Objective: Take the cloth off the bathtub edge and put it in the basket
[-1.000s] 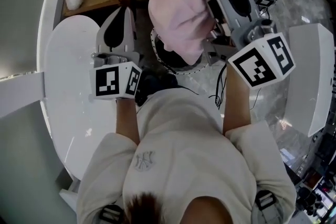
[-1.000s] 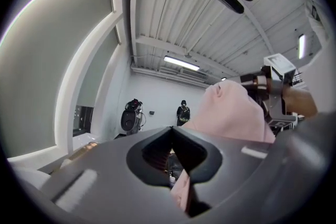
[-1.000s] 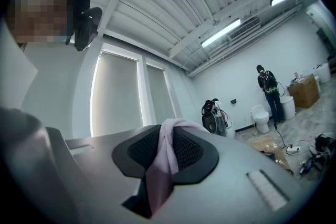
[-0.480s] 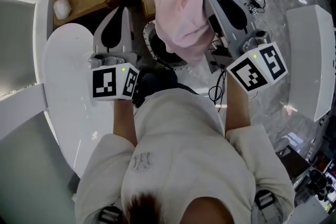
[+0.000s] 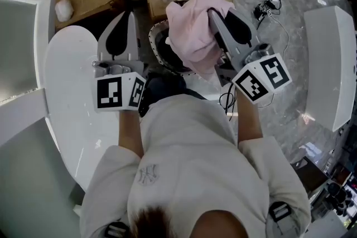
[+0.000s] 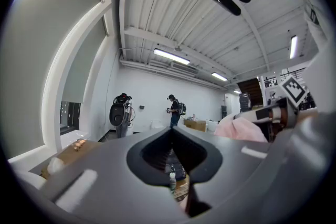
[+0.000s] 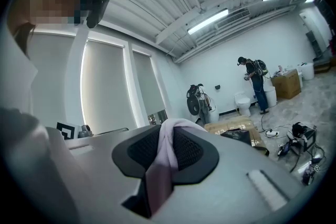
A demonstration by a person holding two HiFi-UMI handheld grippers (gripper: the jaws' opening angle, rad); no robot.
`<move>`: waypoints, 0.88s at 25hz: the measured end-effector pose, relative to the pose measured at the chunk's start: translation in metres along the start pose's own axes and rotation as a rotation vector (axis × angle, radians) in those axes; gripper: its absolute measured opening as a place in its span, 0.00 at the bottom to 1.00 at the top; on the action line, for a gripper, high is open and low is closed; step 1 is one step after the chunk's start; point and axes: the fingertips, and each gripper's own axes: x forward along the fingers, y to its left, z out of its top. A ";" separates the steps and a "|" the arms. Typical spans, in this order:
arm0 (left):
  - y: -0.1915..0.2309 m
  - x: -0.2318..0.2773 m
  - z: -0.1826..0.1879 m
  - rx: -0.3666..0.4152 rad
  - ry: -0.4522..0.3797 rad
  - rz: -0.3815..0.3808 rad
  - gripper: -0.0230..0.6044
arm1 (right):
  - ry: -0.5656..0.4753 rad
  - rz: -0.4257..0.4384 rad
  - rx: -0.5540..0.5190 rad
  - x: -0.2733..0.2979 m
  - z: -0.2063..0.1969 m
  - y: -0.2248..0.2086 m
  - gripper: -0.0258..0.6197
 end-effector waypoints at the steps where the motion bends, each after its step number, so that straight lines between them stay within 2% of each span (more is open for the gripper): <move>1: -0.001 0.000 -0.001 0.000 0.002 0.000 0.11 | 0.006 -0.001 0.002 0.000 -0.003 -0.002 0.15; 10: 0.002 0.008 -0.002 -0.014 0.032 -0.035 0.11 | 0.042 -0.023 0.052 0.001 -0.025 -0.009 0.14; 18: 0.008 0.030 -0.022 -0.026 0.052 -0.114 0.11 | 0.049 -0.075 0.061 0.013 -0.050 -0.017 0.14; 22: 0.000 0.034 -0.028 -0.025 0.075 -0.115 0.11 | 0.065 -0.078 0.078 0.014 -0.056 -0.026 0.14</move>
